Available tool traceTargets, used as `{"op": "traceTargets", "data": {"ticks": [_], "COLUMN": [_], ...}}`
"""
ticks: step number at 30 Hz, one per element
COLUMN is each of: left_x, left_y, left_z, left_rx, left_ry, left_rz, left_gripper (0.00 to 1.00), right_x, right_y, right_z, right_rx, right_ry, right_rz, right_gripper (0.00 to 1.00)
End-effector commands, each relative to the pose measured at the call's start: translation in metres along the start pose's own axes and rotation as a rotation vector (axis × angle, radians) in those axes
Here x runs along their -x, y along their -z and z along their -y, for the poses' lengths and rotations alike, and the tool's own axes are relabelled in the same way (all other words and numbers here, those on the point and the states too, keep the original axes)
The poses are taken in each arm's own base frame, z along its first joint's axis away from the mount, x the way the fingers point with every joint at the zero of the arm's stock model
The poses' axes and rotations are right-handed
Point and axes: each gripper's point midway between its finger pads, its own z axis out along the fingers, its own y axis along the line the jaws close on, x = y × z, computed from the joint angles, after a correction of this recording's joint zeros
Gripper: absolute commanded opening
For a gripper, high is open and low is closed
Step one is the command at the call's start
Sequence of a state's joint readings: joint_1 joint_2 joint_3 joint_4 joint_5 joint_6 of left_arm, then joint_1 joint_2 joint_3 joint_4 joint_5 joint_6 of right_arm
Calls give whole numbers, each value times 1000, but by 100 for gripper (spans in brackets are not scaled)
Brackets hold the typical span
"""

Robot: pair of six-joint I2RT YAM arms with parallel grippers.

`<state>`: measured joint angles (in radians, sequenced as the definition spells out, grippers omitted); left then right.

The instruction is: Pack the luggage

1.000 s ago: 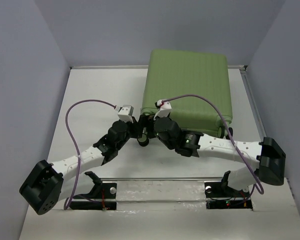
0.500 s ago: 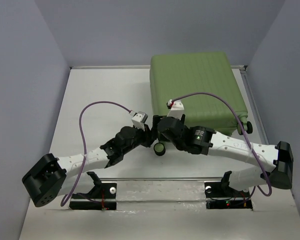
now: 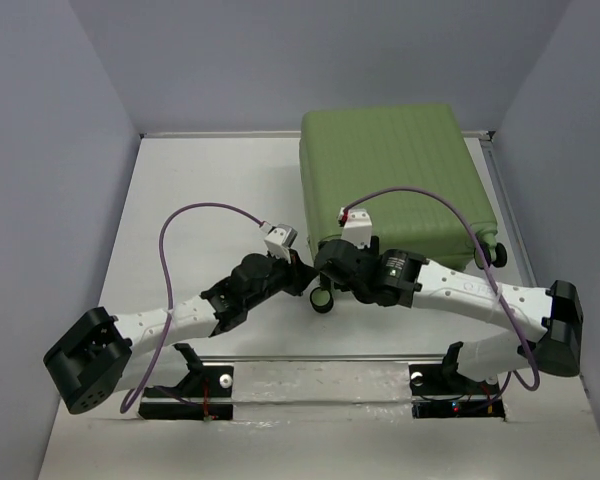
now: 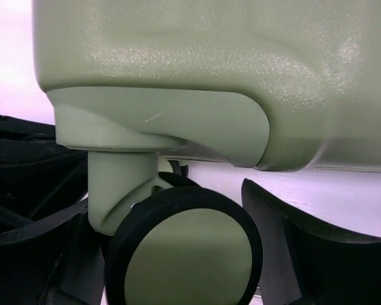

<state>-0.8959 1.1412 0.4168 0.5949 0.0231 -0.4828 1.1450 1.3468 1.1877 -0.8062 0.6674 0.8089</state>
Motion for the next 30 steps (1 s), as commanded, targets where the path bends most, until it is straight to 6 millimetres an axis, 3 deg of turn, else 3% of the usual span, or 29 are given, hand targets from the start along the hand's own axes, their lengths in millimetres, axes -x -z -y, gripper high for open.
{"op": "traceTargets", "data": {"ticks": [1,3,6,11,14,21,25,30], "left_x": [81,78,76,65,61,60,61,61], "left_y": [14,13,14,12,11,9,10,14], "left_z": [67,64,60,50,48,47,45,44], "left_rx": [-240,-231,-212,-174,-170,-163,-155,-147], "left_ry": [2,-4,-13,-28,-25,-24,-24,-26], "left_rz": [266,256,253,219,209,204,208,210], "left_gripper": [6,6,6,6,6,6,6,6], "right_x": [15,19,21,22,29,24,22,23], "right_y": [3,2,1,6,9,4,0,10], "right_z": [17,20,20,33,34,23,20,9], "right_rx": [-95,-131,-161,-221,-217,-200,-201,-175], "right_ry": [39,57,98,153,156,241,266,303], "right_rz": [44,50,38,24,43,-9,-25,-62], "right_gripper": [65,55,52,63,82,94,89,96]}}
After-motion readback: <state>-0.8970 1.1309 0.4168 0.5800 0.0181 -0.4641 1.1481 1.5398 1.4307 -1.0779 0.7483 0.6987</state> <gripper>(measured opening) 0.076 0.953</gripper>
